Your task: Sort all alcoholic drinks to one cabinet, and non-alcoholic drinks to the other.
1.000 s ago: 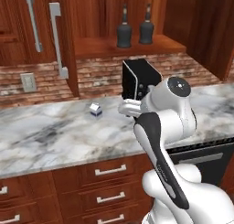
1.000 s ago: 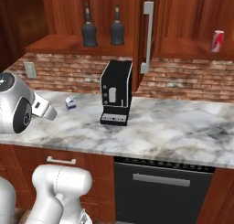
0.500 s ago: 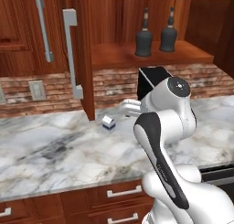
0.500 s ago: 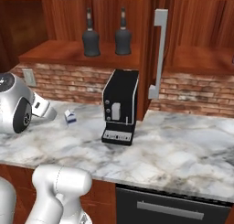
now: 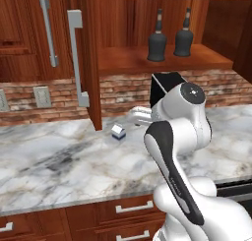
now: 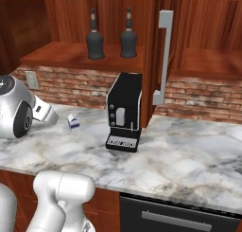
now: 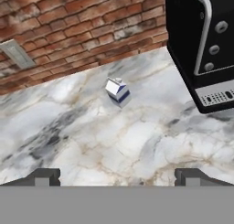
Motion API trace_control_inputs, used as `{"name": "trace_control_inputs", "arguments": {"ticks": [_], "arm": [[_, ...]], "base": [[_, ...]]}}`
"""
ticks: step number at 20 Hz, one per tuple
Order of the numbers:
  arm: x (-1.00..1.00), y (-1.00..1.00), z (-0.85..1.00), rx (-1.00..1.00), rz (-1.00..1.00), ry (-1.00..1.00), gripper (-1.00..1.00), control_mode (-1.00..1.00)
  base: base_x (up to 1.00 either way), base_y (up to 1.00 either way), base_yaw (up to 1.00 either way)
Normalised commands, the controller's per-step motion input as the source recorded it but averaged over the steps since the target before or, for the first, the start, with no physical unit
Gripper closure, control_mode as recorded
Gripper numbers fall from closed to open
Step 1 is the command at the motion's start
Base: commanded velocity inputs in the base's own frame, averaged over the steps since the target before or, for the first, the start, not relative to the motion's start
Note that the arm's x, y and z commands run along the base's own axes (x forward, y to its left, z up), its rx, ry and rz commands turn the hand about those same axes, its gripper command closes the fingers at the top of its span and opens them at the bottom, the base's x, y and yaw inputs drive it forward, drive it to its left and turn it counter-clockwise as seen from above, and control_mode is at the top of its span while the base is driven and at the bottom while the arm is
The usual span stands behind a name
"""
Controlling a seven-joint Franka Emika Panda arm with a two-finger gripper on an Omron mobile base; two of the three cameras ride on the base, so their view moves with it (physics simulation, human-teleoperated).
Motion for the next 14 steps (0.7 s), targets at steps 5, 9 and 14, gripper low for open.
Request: {"name": "trace_control_inputs", "arguments": {"ticks": [5,9,14], "arm": [[0.43,0.05,-0.33,0.00,0.04,0.00,-1.00,-1.00],[0.88,0.00,-0.43,-0.09,0.11,0.00,-1.00,-1.00],[0.66,0.00,-0.52,-0.16,0.18,0.06,-1.00,-1.00]], "base": [[0.04,0.02,0.01],[0.00,0.00,0.00],[0.00,0.00,0.00]]}}
